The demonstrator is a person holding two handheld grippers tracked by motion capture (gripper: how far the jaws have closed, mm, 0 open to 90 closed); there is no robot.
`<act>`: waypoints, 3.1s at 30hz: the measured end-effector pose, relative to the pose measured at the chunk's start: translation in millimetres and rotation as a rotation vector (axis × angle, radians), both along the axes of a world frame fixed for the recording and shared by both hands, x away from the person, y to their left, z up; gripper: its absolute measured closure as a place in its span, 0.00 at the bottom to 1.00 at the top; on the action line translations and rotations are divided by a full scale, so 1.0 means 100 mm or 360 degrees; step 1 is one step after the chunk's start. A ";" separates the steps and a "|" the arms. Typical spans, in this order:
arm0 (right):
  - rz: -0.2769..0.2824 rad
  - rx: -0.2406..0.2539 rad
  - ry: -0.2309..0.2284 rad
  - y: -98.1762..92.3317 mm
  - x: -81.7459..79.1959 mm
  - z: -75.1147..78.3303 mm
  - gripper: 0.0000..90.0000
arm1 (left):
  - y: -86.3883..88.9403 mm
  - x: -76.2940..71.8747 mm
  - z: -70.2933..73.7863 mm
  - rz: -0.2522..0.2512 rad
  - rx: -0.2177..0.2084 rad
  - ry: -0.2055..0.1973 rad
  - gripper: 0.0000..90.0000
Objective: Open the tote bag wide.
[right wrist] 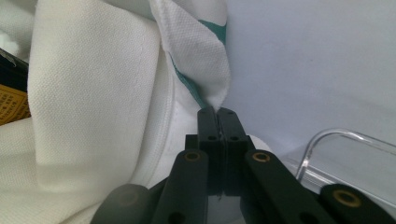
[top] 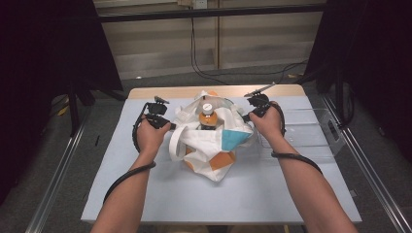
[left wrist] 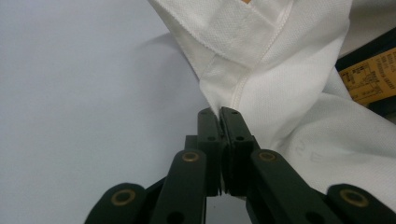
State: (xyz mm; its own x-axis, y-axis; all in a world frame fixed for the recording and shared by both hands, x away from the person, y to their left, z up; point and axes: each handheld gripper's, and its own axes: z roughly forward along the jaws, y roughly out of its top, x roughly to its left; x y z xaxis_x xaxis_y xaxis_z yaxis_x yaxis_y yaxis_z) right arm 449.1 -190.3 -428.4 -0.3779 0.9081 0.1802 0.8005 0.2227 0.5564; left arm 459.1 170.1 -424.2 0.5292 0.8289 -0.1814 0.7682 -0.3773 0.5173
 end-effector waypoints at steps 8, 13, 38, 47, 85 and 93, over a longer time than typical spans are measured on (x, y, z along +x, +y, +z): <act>0.0005 0.0009 0.0005 0.00 0.00 -0.03 1.00 | 0.00 -0.01 -0.03 0.0001 -0.0004 0.0020 0.97; 0.0007 -0.0013 0.0015 0.01 0.00 -0.03 1.00 | 0.00 -0.01 -0.07 -0.0003 0.0006 0.0027 0.97; -0.0012 0.0040 -0.0075 -0.06 -0.05 0.12 0.89 | -0.03 -0.05 0.06 -0.0012 0.0024 -0.0018 0.97; 0.0029 0.0017 -0.0106 -0.03 -0.08 0.28 0.79 | -0.04 -0.08 0.19 -0.0025 0.0038 -0.0045 0.97; 0.0211 0.0025 -0.0223 0.28 -0.11 0.41 1.00 | -0.08 -0.06 0.30 -0.0049 0.0055 -0.0060 0.97; 0.0263 0.0054 -0.0222 0.37 -0.10 0.40 1.00 | -0.09 -0.05 0.28 -0.0053 0.0050 -0.0059 0.97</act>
State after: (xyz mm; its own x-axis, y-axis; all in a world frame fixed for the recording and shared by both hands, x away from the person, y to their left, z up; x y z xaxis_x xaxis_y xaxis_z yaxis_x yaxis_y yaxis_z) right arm 438.9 -153.4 -388.5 -0.5444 0.8262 0.1450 0.6693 0.3236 0.6688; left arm 454.3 160.6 -395.9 0.5627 0.8155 -0.1351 0.7353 -0.4191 0.5327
